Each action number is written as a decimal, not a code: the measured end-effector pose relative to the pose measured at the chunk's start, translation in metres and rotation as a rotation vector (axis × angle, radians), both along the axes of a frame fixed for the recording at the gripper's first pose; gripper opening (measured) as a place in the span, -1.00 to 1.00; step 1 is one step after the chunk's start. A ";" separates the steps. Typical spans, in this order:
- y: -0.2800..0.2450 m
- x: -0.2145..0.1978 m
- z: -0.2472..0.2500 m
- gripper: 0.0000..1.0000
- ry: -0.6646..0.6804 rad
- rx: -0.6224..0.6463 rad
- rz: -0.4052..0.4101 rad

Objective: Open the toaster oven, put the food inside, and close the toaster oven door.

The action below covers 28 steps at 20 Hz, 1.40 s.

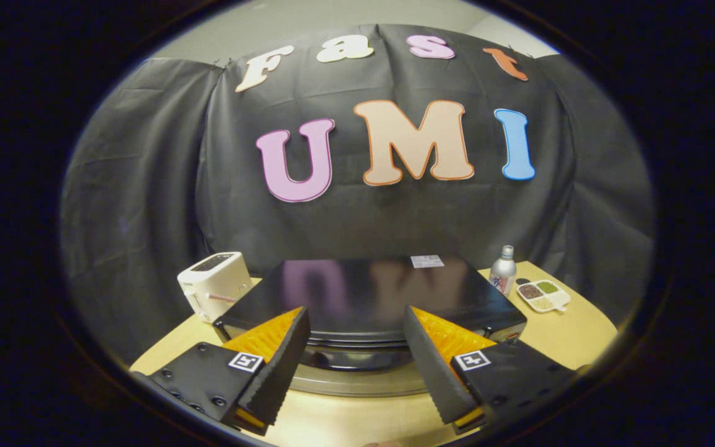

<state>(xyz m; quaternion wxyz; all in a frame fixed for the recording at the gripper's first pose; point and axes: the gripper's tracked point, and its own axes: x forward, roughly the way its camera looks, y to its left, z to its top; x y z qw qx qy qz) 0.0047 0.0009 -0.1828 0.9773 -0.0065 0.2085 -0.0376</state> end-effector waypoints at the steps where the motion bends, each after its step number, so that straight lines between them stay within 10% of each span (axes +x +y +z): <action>1: -0.002 0.001 -0.002 0.92 -0.002 -0.007 -0.003; 28: -0.010 -0.022 -0.016 0.94 0.148 0.017 -0.012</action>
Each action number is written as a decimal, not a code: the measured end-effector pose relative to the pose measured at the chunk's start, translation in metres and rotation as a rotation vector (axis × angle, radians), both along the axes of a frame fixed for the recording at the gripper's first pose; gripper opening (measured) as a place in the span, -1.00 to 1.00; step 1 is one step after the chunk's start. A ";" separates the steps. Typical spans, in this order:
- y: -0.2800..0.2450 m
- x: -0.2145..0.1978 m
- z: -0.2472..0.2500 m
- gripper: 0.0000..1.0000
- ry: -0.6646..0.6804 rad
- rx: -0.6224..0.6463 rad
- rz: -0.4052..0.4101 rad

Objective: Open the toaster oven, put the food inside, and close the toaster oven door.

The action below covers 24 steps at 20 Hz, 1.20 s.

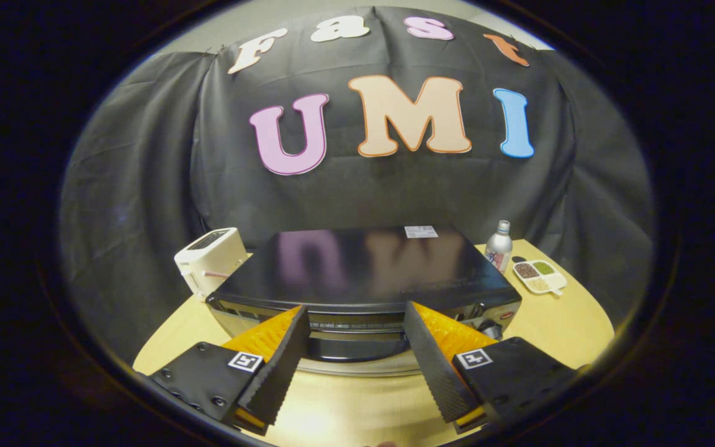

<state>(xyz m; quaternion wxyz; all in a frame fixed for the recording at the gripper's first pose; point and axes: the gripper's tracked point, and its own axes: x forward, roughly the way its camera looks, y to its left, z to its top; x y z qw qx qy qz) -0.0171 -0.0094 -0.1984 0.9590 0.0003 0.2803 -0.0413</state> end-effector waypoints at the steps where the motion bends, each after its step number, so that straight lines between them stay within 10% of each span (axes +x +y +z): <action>1: 0.000 -0.003 0.001 0.94 0.009 -0.002 0.002; 24: 0.005 -0.128 -0.044 0.94 0.421 0.017 0.057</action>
